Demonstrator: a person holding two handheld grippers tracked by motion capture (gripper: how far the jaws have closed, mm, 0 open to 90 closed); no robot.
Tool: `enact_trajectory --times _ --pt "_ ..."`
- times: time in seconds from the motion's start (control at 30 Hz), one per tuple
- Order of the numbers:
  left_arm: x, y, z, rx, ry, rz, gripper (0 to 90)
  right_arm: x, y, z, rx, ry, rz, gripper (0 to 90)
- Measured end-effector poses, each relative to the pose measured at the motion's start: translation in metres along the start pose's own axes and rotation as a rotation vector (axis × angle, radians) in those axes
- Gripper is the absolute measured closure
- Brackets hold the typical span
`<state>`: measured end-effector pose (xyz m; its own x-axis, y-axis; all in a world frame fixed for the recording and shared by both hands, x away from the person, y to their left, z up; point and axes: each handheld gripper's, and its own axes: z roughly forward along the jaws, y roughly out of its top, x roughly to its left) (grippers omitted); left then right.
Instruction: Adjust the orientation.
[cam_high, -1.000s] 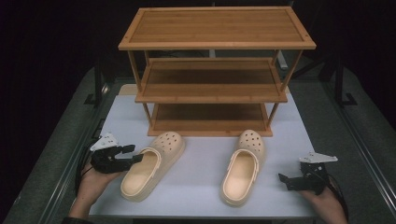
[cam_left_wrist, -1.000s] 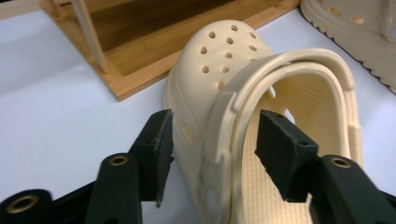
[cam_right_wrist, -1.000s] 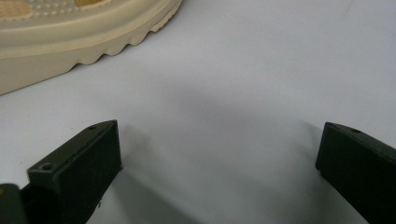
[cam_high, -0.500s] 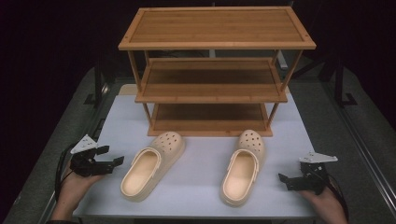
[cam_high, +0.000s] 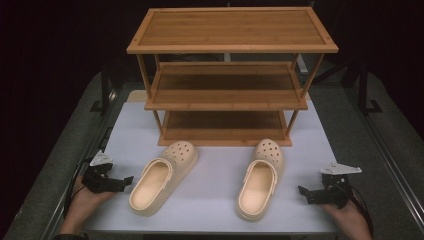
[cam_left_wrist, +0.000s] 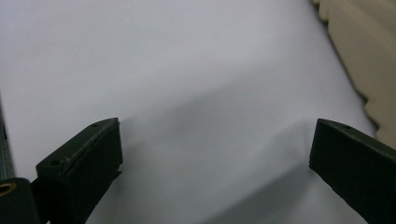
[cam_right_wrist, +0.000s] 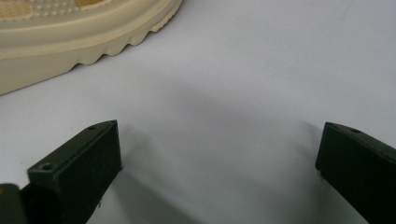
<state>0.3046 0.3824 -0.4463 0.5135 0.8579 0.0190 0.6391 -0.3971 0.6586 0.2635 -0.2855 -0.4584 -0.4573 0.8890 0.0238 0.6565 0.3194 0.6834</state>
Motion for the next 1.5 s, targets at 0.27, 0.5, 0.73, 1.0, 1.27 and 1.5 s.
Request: enact_trajectory --times 0.27,0.5,0.73,1.0,1.27,1.5 --pt "0.001 -0.005 0.001 -0.041 -0.008 0.012 1.4 0.0 0.0 0.0 0.004 -0.001 -0.001 0.0" --pt "0.001 -0.005 0.001 -0.04 -0.006 0.014 1.5 -0.004 0.005 -0.004 0.027 -0.003 0.036 9.7" --pt "0.001 -0.005 0.001 -0.04 -0.007 0.013 1.5 -0.01 0.013 -0.012 0.022 0.032 0.085 28.9" --pt "0.001 -0.005 0.001 -0.04 -0.008 0.011 1.5 -0.011 0.029 -0.017 -0.028 0.078 0.068 72.3" --pt "0.001 -0.005 0.001 -0.04 -0.008 0.01 1.5 -0.006 0.054 -0.019 -0.07 0.122 0.02 89.9" --pt "0.001 -0.005 0.001 -0.04 -0.009 0.009 1.5 -0.009 0.074 -0.007 -0.081 0.143 0.018 90.0"
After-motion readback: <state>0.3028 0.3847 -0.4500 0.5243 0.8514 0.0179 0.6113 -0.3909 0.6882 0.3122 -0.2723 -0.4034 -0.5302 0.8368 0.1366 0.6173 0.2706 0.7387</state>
